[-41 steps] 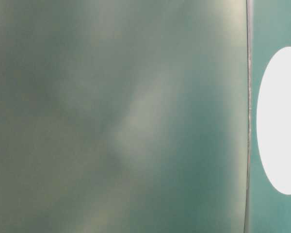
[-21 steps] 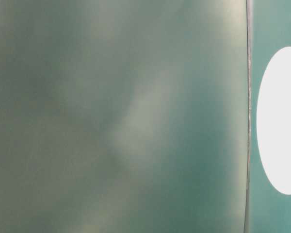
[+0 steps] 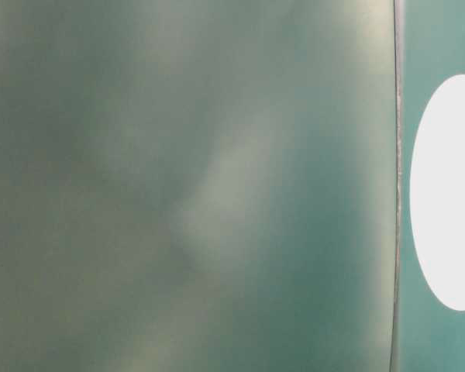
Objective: Grip the spoon and scoop the red block from the bowl with right arm.
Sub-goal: 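Close the right gripper on the pink spoon handle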
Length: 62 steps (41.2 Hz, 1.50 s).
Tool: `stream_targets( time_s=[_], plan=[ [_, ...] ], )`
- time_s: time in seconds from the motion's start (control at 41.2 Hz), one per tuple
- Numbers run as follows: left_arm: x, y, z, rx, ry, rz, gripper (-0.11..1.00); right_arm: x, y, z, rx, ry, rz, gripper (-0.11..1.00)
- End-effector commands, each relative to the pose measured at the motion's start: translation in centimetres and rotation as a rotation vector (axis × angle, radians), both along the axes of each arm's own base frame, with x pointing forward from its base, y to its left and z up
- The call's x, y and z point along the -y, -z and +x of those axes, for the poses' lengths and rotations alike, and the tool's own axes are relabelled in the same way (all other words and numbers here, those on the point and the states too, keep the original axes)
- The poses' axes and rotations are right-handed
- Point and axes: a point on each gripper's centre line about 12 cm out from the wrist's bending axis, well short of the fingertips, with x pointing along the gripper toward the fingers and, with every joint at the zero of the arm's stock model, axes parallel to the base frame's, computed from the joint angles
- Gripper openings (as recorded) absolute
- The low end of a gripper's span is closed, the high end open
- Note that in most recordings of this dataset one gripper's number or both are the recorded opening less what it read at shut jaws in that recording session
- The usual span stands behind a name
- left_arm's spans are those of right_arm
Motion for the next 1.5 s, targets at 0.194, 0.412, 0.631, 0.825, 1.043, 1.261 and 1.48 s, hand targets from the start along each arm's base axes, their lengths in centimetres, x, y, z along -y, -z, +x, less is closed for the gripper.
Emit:
stream_targets(
  time_s=[0.194,0.412,0.631,0.825,1.043,1.261,1.48],
  plan=[
    [0.0,-0.9,0.2,0.021,0.001,0.003,0.00,-0.1,-0.3,0.2,0.022,-0.002,0.003,0.42],
    [0.0,-0.9,0.2,0.021,0.002,0.003,0.00,-0.2,-0.4,0.3,0.025,-0.002,0.004,0.29],
    [0.0,-0.9,0.2,0.021,0.002,0.003,0.00,-0.2,-0.4,0.3,0.023,-0.002,0.004,0.25],
    [0.0,-0.9,0.2,0.021,0.001,0.003,0.00,-0.2,-0.4,0.4,0.023,-0.004,0.005,0.25],
    [0.0,-0.9,0.2,0.021,0.001,0.003,0.00,-0.5,-0.6,0.8,0.034,-0.004,0.012,0.25],
    [0.0,-1.0,0.2,0.023,0.002,0.000,0.00,-1.0,-1.1,1.9,0.047,-0.003,0.026,0.25],
    [0.0,-1.0,0.3,0.025,0.000,-0.002,0.00,-0.8,-2.0,2.7,0.061,0.013,0.040,0.25]
  ],
)
